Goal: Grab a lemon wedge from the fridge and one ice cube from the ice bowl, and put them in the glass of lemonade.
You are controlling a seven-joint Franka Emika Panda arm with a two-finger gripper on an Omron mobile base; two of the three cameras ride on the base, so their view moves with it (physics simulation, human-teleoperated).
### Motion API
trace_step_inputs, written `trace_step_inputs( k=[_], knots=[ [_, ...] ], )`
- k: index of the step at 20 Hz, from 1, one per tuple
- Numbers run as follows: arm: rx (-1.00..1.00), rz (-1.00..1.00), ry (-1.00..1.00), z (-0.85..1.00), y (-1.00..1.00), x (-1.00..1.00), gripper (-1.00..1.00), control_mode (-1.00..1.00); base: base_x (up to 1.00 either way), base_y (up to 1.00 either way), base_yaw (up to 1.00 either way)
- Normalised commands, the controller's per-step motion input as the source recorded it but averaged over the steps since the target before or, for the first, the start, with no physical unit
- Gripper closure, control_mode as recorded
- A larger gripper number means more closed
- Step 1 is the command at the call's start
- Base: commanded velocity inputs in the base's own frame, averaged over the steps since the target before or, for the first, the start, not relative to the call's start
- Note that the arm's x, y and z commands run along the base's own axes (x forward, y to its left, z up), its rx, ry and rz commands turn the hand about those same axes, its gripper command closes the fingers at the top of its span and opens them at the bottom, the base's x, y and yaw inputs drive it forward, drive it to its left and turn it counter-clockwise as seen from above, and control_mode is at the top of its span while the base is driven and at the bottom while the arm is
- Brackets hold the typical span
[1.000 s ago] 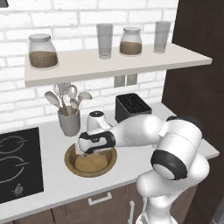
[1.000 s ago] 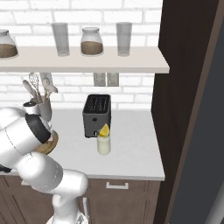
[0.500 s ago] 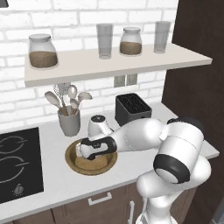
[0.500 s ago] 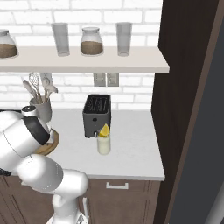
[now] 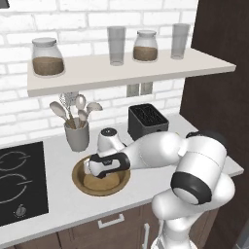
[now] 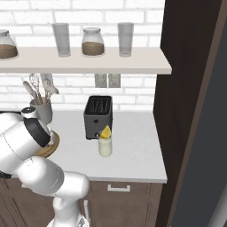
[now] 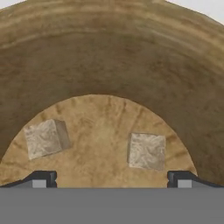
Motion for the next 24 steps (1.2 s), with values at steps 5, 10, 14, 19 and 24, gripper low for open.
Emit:
trace_step_inputs(
  k=[5,10,14,19,24],
  knots=[
    [0.0,0.0,-0.01,0.0,0.0,0.0,-1.0,-1.0,0.0,0.0,0.0],
    [0.0,-0.01,-0.03,0.0,0.0,0.01,-1.0,-1.0,0.0,0.0,0.0],
    [0.0,-0.04,-0.01,0.0,0.0,0.0,-1.0,-1.0,0.0,0.0,0.0],
    [0.0,-0.05,-0.02,0.0,0.0,0.0,-1.0,-1.0,0.0,0.0,0.0],
    [0.0,-0.03,-0.01,0.0,0.0,0.0,-1.0,-1.0,0.0,0.0,0.0]
  ],
)
